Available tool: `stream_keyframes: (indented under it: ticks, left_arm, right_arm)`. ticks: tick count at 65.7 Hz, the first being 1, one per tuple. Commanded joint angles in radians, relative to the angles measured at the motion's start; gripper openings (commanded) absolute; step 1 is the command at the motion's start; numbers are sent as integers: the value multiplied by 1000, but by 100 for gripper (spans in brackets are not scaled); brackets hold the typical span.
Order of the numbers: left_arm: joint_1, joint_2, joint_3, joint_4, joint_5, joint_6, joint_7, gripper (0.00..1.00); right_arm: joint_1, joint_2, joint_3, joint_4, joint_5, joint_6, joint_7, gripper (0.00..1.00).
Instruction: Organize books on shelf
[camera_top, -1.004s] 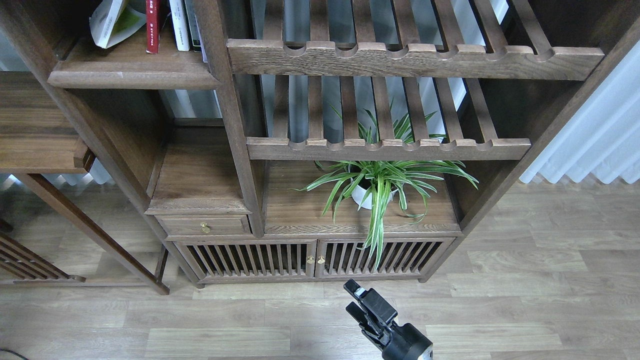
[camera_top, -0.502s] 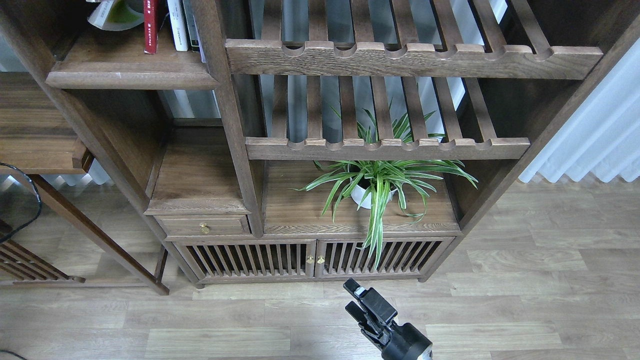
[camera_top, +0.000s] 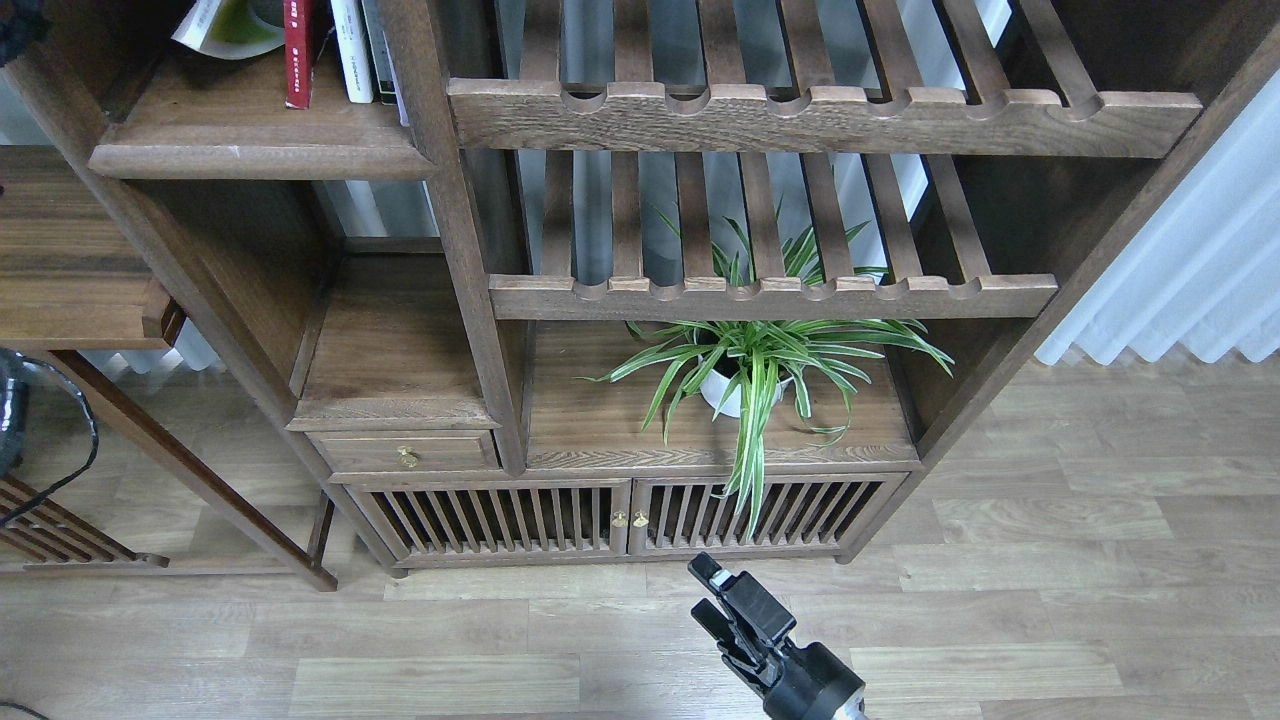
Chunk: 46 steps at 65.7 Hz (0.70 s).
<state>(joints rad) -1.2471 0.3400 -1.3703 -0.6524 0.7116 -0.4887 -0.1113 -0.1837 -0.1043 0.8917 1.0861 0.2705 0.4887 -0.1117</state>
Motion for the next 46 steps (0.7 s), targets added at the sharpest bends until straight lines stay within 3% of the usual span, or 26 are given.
stream_keyframes:
  ticks: [1, 7, 23, 46]
  left_arm:
    - [0, -3, 5, 45, 6, 0, -24, 4]
    - [2, -3, 5, 76, 6, 0, -34, 4]
    - [-12, 1, 103, 134, 26, 0, -113, 4]
    - [-17, -13, 146, 169, 34, 0, -131, 6]
  right_arm:
    - [3, 1, -2, 0, 1, 0, 0, 100]
    - [3, 8, -2, 0, 1, 0, 1, 100]
    - [1, 8, -2, 0, 1, 0, 3, 100]
    - [0, 8, 0, 0, 10, 0, 3, 100]
